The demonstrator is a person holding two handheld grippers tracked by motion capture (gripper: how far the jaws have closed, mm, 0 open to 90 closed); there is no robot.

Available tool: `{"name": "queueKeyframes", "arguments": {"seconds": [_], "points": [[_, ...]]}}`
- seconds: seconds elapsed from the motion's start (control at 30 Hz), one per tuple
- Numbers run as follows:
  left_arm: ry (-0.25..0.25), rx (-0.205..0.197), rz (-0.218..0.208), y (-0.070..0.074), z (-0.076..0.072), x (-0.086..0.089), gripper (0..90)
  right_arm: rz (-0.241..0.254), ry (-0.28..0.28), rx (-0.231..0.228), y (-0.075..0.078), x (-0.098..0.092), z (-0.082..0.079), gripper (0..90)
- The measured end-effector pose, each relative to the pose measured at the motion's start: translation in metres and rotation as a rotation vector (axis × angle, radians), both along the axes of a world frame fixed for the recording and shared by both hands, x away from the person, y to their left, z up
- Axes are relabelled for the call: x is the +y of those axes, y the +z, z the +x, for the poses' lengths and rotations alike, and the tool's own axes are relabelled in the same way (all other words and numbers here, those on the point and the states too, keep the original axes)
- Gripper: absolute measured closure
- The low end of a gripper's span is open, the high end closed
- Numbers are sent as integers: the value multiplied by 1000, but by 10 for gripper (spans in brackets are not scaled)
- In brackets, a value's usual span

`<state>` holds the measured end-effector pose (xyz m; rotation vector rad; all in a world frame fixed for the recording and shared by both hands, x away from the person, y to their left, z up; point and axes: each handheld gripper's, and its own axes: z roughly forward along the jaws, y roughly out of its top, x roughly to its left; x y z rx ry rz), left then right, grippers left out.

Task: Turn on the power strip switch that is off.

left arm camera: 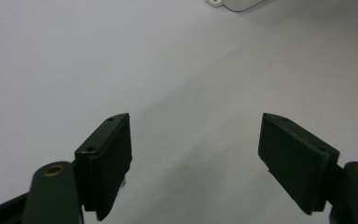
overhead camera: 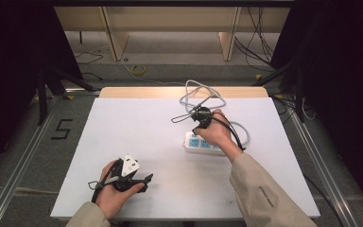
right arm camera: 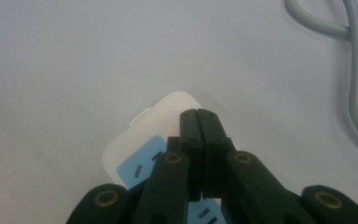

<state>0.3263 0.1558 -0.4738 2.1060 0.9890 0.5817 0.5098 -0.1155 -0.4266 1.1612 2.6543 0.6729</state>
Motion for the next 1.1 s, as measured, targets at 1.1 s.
{"name": "queueKeyframes", "arguments": {"seconds": [1.1], "points": [[4, 3, -1, 0, 0, 1, 262, 64, 15, -36, 15, -33, -33, 704]]}}
